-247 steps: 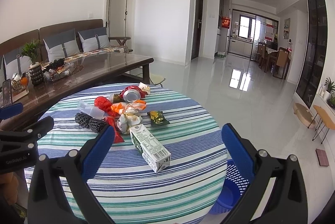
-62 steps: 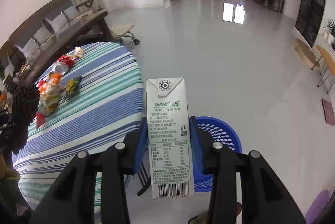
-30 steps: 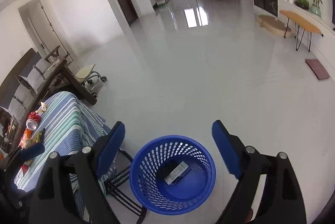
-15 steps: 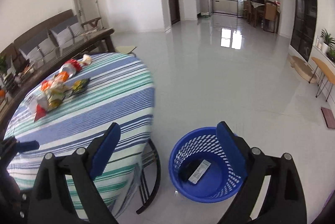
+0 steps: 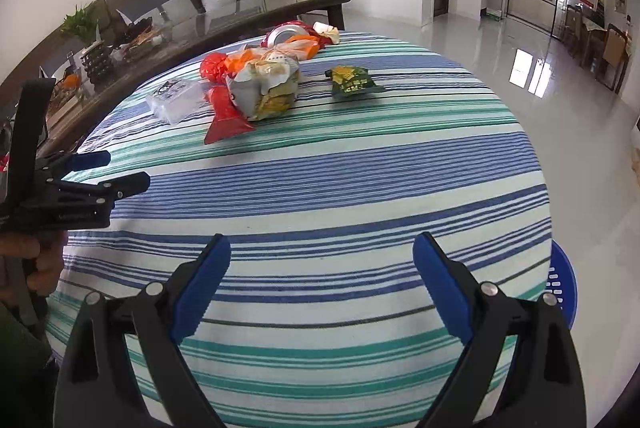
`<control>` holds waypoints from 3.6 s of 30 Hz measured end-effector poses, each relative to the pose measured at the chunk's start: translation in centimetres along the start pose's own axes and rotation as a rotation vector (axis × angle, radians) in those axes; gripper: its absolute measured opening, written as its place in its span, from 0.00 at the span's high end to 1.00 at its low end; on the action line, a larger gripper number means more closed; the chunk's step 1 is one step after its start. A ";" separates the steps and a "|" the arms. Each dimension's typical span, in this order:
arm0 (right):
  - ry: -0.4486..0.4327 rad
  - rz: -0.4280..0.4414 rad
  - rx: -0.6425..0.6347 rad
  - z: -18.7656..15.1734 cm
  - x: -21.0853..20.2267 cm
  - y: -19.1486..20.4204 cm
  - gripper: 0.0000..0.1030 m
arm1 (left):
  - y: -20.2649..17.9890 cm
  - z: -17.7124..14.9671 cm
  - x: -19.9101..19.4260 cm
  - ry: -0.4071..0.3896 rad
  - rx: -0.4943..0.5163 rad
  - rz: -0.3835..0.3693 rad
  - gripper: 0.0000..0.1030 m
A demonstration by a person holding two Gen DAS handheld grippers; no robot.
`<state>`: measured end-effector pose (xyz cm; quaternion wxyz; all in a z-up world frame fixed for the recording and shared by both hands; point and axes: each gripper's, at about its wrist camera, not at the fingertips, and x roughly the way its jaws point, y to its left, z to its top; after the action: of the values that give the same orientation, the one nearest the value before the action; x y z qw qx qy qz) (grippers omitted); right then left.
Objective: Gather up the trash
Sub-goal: 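Return both tools to the table and reach toward the red snack bag, then grasp the red snack bag with the right tool while the left tool grasps the clear cartoon box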
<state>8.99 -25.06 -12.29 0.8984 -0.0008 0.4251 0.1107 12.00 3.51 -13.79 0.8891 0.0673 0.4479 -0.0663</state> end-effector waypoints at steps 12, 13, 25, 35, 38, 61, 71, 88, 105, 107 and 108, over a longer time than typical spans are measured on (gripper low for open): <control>0.148 0.161 -0.111 7.7 6.9 5.2 0.32 | 4.5 -1.1 1.6 0.034 -0.073 -0.015 0.05; 0.159 0.158 -0.121 7.7 7.3 5.5 0.33 | 4.4 -1.1 1.7 0.035 -0.073 -0.016 0.04; 0.172 0.133 -0.156 6.8 7.7 7.1 0.58 | 4.4 -1.1 1.6 0.035 -0.073 -0.016 0.04; 0.105 -0.061 -0.165 1.3 1.6 4.6 0.58 | 4.4 -1.1 1.6 0.035 -0.078 -0.012 0.04; 0.086 -0.078 -0.145 0.5 1.3 4.1 0.58 | 4.0 -0.5 1.8 0.049 -0.085 -0.012 0.04; 0.052 -0.092 -0.015 -0.1 2.6 2.3 0.29 | 14.4 1.4 2.9 0.036 -0.465 0.127 0.05; 0.055 -0.098 -0.011 -0.1 2.7 2.2 0.27 | 7.5 8.8 2.4 -0.024 -0.315 -0.107 0.05; 0.055 -0.096 -0.008 -0.1 2.8 2.1 0.26 | 5.7 10.9 7.5 0.071 -0.149 -0.003 0.26; 0.103 -0.008 -0.022 0.7 2.5 2.4 0.26 | 1.2 1.4 -0.2 0.089 0.130 -0.259 0.24; 0.116 0.018 -0.038 2.0 2.0 2.5 0.26 | 1.0 1.2 -0.3 0.085 0.137 -0.242 0.18; 0.128 0.027 -0.058 2.8 1.8 2.7 0.26 | 0.9 1.2 -0.2 0.087 0.138 -0.235 0.17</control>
<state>11.67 -21.79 -11.66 0.8673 -0.0282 0.4783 0.1347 13.01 4.20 -12.89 0.8481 0.0782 0.4853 -0.1977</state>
